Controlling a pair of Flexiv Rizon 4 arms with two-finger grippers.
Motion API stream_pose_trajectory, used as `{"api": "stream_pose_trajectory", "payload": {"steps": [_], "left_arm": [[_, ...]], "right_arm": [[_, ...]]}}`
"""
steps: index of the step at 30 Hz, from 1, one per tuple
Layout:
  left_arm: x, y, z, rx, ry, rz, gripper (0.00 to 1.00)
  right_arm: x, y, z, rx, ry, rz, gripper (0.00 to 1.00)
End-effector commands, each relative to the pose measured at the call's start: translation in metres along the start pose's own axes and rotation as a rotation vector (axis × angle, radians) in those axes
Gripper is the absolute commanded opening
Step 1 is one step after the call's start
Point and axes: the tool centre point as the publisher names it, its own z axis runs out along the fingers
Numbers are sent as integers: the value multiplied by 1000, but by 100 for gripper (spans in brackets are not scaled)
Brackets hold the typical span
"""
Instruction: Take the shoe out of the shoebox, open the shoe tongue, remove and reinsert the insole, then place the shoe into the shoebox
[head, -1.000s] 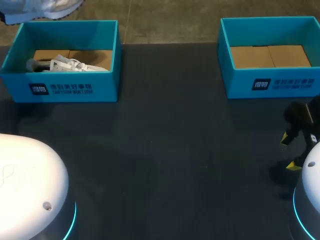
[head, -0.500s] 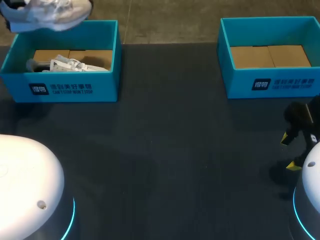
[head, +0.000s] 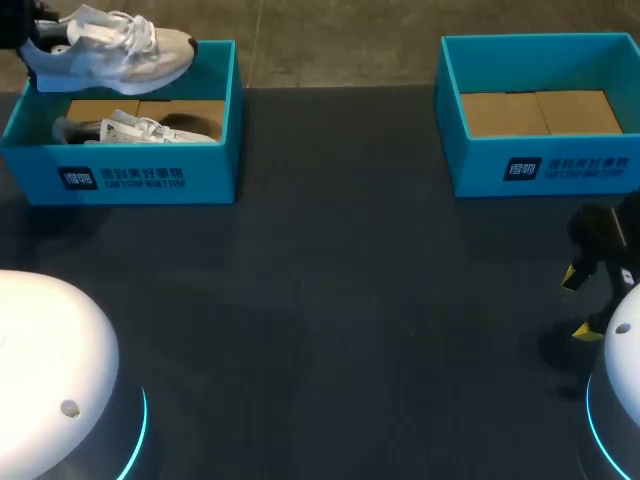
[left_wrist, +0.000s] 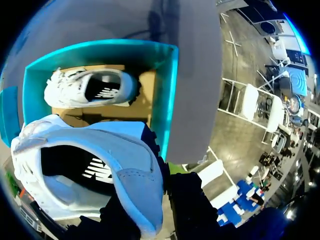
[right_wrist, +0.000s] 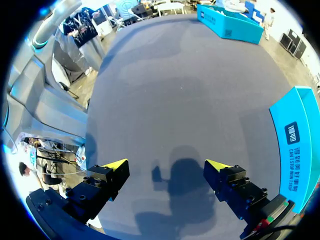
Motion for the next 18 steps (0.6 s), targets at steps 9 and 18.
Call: {"api": "stream_pose_trajectory", "payload": {"steps": [9,18], "left_arm": [[0,5,8,-13,60,19,0],[-7,9,19,-17,72,32,0]], "right_arm": [[1,0,0,2,-2,0,100],[1,0,0,2,-2,0,100]]}}
